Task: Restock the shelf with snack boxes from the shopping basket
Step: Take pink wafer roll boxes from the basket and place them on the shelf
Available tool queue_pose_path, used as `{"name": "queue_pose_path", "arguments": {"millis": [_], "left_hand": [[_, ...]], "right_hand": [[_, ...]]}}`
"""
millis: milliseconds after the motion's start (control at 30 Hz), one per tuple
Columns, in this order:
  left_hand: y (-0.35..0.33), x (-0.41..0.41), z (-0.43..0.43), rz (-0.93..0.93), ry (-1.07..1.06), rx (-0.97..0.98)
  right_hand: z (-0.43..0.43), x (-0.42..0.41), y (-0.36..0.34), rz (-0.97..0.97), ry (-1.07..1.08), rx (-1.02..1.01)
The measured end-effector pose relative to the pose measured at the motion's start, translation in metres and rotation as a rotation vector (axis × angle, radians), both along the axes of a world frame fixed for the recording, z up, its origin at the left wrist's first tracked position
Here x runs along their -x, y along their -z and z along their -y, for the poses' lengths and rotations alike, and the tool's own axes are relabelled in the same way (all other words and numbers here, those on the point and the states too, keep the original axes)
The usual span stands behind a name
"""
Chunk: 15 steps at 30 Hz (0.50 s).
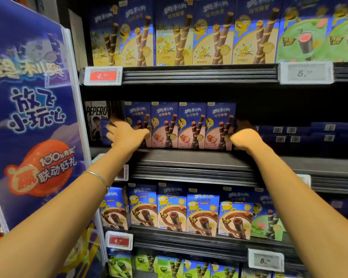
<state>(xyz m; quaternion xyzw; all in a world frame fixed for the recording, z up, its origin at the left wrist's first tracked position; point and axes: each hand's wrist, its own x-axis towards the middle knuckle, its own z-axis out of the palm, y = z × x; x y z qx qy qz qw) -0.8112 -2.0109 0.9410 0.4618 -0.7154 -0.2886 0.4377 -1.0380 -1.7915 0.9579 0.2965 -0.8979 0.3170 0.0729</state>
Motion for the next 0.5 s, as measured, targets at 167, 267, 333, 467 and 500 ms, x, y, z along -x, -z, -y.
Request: {"name": "queue_pose_path", "arguments": {"millis": [167, 267, 333, 467, 500], "left_hand": [[0.0055, 0.0013, 0.0073, -0.014, 0.032, -0.008], [0.0097, 0.0026, 0.0103, -0.069, 0.059, -0.014], [0.0104, 0.0042, 0.0103, -0.093, 0.063, -0.015], [0.0099, 0.0041, 0.0098, -0.064, 0.034, -0.016], [0.0099, 0.0034, 0.0108, -0.073, 0.045, -0.02]], "right_hand": [[0.0039, 0.0046, 0.0019, 0.022, -0.004, 0.037], [0.0048, 0.0055, 0.0038, 0.013, -0.016, 0.063], [0.0055, 0.0062, 0.0053, 0.023, -0.029, 0.086], [0.0059, 0.0065, 0.0064, 0.047, -0.05, 0.126], [0.0058, 0.0068, 0.007, 0.055, -0.051, 0.139]]}}
